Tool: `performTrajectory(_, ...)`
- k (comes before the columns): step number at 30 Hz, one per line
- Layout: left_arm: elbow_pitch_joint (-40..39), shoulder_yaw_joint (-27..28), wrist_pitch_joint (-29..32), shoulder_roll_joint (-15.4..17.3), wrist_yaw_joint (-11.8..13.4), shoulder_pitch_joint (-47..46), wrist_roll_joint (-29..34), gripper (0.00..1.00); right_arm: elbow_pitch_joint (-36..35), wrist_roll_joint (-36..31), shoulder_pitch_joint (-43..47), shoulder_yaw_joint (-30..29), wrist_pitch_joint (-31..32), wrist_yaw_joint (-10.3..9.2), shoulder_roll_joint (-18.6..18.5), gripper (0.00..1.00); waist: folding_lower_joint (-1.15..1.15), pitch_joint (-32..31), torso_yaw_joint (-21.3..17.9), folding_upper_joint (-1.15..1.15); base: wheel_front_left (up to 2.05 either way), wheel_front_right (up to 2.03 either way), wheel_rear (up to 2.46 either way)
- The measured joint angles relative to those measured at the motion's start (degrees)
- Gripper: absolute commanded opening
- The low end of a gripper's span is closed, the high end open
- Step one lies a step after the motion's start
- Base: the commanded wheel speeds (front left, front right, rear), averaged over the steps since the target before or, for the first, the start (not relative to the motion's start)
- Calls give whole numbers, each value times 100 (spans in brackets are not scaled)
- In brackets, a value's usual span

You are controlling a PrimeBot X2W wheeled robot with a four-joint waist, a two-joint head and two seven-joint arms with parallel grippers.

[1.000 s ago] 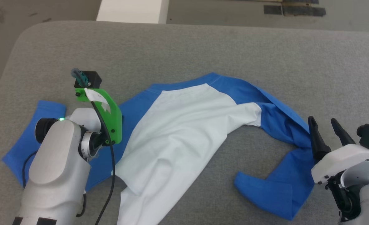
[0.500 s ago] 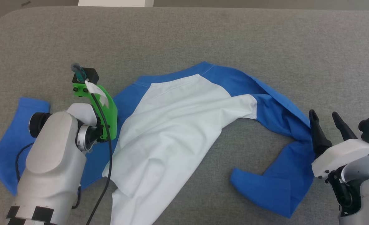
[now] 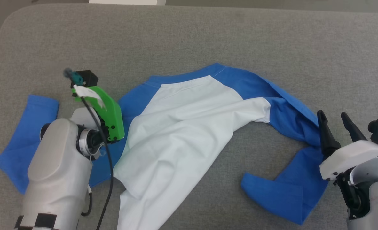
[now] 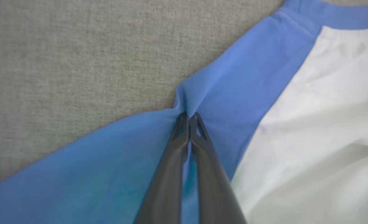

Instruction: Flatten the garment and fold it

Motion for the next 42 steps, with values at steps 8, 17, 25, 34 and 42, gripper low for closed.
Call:
performTrajectory(8,-632,511,-736,-94,78,458,-398,0,-138,-318,-320,218,521,-1,-18,100,0,-230,91,0,0,0,0)
performTrajectory(17,-1860,634,-1002,-138,189,922,-472,0,38,-435,-1953,1591,3099,0,-755,100,0,-109,332,0,0,0,0)
performTrajectory(25,-2193,491,-995,-299,208,975,-500,0,1085,-534,-3328,3260,4641,0,-1234,100,0,343,589,0,0,0,0)
performTrajectory(34,-2194,436,-1010,-358,205,965,-524,0,1610,-302,-3855,4187,5075,-1,-1514,100,0,636,769,0,0,0,0)
performTrajectory(42,-2146,448,-1105,-360,204,949,-582,0,1677,288,-3914,4043,5116,2,-1492,0,0,584,697,0,0,0,0)
